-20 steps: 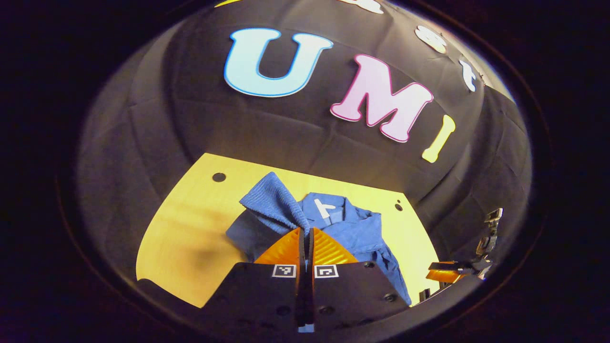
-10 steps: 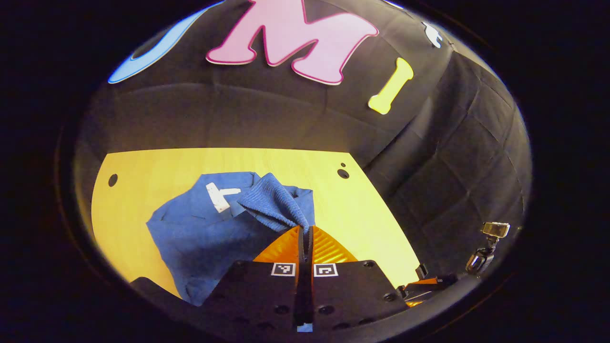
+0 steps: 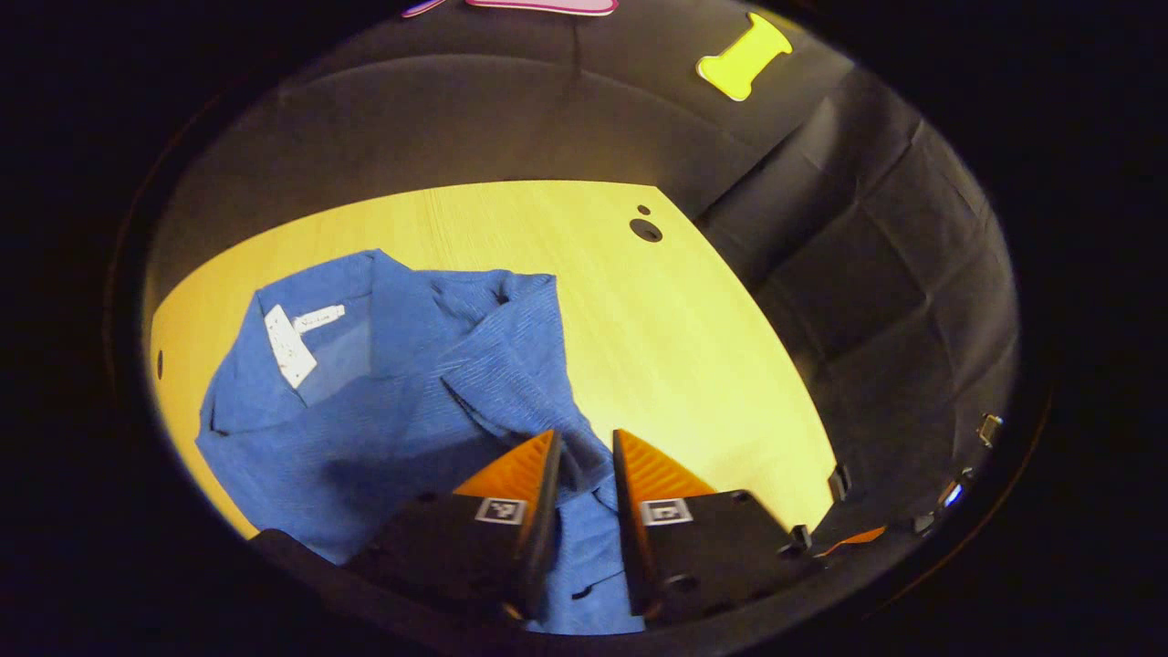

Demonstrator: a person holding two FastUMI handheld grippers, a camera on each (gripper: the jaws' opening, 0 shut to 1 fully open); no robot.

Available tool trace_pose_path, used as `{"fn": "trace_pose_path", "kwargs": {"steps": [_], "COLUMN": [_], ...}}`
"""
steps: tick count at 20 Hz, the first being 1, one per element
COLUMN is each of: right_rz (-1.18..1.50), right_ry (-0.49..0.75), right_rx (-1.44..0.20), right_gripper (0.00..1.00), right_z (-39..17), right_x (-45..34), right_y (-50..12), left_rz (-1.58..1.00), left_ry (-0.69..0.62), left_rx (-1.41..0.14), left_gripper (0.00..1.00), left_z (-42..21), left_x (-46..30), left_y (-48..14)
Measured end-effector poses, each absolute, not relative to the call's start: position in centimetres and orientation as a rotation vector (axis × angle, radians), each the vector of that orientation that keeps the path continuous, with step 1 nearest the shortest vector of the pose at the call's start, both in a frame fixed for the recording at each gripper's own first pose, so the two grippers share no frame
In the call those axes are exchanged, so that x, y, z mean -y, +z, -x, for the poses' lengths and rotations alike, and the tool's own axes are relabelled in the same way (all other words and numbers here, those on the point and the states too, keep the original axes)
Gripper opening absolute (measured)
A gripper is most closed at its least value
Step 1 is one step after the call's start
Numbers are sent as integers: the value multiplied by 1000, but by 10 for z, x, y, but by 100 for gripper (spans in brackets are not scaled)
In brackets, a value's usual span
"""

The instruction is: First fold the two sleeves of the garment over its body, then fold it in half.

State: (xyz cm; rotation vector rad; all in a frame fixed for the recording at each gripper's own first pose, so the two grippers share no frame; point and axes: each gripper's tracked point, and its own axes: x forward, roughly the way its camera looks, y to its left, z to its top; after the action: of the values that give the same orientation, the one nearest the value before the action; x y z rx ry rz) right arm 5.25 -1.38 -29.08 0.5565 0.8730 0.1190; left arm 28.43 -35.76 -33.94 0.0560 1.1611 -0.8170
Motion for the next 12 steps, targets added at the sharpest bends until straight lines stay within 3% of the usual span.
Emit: {"fn": "trace_pose_path", "kwargs": {"steps": [2,7,10,12], "right_rz": [-559,-530,-503,-448], "right_ry": [105,80,97,101], "right_rx": [-878,-917,-972,-1017], "right_gripper": [98,98,98,98], "right_z": [-51,-40,-25,-15], "right_x": [16,5,-11,-16], "right_y": [-296,-314,-328,-340], "left_rz": [-32,-131,-168,-181], "left_ry": [-803,-742,-677,-586], "left_rx": [-1097,-995,-997,-1052], "left_gripper": [87,85,81,85], "left_z": [-292,-266,-210,-163], "left_x": [354,278,196,129], "left_y": [-329,-291,-282,-291]}}
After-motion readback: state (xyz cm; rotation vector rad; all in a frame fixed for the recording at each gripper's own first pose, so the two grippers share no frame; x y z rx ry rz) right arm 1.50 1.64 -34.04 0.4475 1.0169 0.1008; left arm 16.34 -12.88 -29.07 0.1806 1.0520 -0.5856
